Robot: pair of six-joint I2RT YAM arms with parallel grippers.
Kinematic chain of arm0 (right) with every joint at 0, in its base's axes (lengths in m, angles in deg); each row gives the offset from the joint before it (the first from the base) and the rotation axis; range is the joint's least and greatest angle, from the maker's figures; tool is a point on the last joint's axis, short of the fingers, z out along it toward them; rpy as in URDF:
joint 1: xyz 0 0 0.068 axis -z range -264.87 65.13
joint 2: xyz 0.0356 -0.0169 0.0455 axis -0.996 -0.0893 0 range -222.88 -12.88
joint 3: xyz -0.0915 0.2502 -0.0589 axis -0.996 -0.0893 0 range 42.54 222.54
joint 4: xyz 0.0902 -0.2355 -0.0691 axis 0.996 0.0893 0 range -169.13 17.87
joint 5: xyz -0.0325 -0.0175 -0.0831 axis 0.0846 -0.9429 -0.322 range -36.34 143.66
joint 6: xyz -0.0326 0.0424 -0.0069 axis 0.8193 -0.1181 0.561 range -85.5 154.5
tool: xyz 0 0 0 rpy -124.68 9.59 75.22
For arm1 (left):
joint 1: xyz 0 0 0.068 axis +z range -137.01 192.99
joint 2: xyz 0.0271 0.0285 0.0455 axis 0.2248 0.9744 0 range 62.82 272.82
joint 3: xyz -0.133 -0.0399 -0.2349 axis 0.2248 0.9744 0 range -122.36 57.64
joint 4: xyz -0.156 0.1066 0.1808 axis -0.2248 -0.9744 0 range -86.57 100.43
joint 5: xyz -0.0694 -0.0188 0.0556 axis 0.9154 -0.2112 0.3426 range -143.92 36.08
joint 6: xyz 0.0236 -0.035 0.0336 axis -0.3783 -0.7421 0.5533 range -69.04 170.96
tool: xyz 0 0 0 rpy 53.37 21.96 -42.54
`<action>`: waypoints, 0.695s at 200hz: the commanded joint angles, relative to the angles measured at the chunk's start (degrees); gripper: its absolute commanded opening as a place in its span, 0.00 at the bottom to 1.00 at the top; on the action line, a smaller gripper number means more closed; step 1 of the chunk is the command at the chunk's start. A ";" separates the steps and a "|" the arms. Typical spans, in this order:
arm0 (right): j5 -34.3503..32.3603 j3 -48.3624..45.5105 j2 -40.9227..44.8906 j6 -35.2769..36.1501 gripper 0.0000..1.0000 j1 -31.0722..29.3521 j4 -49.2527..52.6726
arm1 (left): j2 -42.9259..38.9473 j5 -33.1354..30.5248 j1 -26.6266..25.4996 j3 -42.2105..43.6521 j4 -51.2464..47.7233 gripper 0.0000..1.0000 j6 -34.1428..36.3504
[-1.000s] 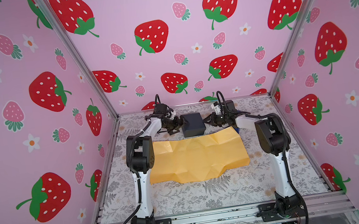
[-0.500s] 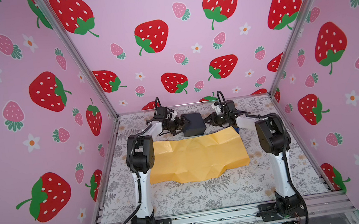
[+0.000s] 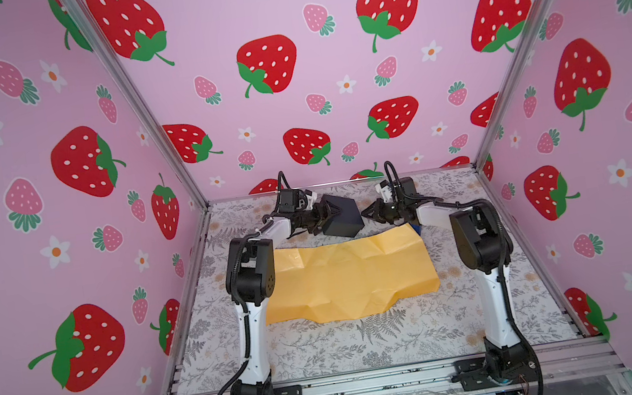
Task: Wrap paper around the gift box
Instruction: 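Lift the grey box with both grippers and lower it onto the paper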
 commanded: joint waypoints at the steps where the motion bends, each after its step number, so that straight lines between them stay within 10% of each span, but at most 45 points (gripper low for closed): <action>1: -1.21 -1.03 -0.02 -0.43 0.18 -0.10 2.64 | 0.84 1.25 -0.22 0.35 1.67 0.88 -0.82; 139: -2.35 -9.26 22.58 3.30 0.29 4.38 6.51 | -15.96 -1.92 0.15 6.67 -2.79 0.73 -1.99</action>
